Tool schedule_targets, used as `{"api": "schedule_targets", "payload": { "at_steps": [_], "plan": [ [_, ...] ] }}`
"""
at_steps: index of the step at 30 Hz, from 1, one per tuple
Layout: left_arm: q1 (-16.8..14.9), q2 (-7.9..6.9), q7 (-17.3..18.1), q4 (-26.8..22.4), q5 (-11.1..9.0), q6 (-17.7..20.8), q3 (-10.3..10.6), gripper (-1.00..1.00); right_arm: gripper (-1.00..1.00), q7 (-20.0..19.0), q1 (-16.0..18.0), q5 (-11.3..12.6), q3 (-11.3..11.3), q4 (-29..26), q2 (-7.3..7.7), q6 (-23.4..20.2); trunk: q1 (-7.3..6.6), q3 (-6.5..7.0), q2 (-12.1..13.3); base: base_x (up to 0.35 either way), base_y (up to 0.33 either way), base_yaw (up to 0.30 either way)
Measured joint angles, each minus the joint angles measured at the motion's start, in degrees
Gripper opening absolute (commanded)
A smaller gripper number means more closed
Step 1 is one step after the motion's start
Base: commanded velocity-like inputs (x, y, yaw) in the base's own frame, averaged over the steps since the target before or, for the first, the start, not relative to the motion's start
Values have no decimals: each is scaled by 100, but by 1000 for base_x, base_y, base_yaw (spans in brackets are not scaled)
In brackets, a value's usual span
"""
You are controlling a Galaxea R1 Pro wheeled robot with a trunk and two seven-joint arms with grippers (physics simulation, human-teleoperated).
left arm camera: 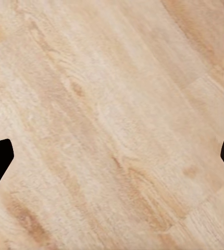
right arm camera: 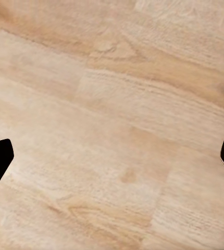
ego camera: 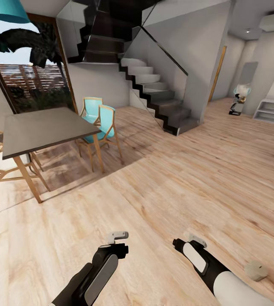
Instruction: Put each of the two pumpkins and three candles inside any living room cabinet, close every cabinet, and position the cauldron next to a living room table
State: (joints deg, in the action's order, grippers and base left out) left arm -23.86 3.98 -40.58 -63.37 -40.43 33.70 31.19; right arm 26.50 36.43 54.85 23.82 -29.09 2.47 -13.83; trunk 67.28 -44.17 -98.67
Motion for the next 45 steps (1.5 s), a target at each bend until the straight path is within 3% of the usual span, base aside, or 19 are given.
{"api": "schedule_targets", "payload": {
  "at_steps": [45],
  "plan": [
    [0, 0, 9, 16, 19, -1, -9, 100, 100, 6, -1, 12, -4, 171, 9, 266, 0, -25, 0, 0, 0, -283]
  ]
}}
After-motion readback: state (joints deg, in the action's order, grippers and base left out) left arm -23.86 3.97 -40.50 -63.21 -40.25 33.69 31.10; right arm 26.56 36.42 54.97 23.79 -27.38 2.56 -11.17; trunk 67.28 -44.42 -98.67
